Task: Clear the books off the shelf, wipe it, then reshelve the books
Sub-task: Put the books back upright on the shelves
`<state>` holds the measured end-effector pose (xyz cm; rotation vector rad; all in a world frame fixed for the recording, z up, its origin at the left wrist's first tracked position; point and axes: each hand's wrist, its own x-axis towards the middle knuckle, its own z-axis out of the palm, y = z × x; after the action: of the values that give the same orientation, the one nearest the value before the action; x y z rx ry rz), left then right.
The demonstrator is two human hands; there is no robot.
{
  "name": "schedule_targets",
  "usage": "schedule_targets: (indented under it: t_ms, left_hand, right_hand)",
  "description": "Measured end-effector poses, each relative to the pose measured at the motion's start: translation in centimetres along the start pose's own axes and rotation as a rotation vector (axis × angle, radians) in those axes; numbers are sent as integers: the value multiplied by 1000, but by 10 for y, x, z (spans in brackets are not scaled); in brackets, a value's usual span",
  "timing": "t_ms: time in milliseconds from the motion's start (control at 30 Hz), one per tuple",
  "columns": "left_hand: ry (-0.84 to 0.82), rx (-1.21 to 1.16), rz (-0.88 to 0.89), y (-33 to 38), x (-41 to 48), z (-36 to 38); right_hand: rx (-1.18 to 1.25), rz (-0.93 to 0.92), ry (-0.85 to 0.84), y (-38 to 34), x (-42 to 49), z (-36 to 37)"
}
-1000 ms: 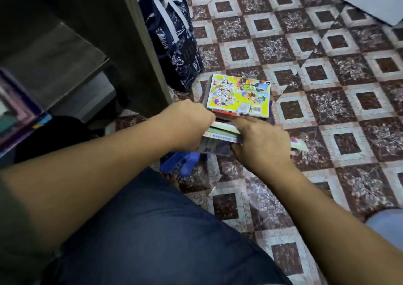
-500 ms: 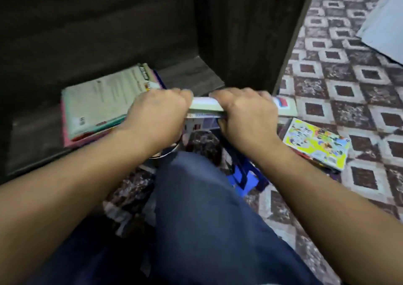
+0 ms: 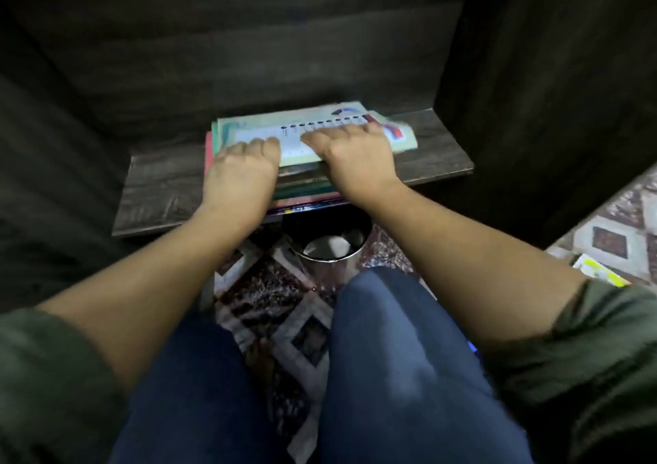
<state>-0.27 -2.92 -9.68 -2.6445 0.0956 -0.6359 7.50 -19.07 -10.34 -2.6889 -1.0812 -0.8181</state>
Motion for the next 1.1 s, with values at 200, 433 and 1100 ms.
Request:
schedule_targets:
  t_ms: [200,433,1100]
  left_hand:
    - [-329,-245,4,-6,-11,42]
    - [-380,-288,16,-27,17,63]
    - [-225,-621,647,211,36,-27]
  right_hand:
    - [200,-19,-434,23,-12,37]
    - [178,-79,-531,37,21,57]
    - [381,711,-315,120,-308,-1]
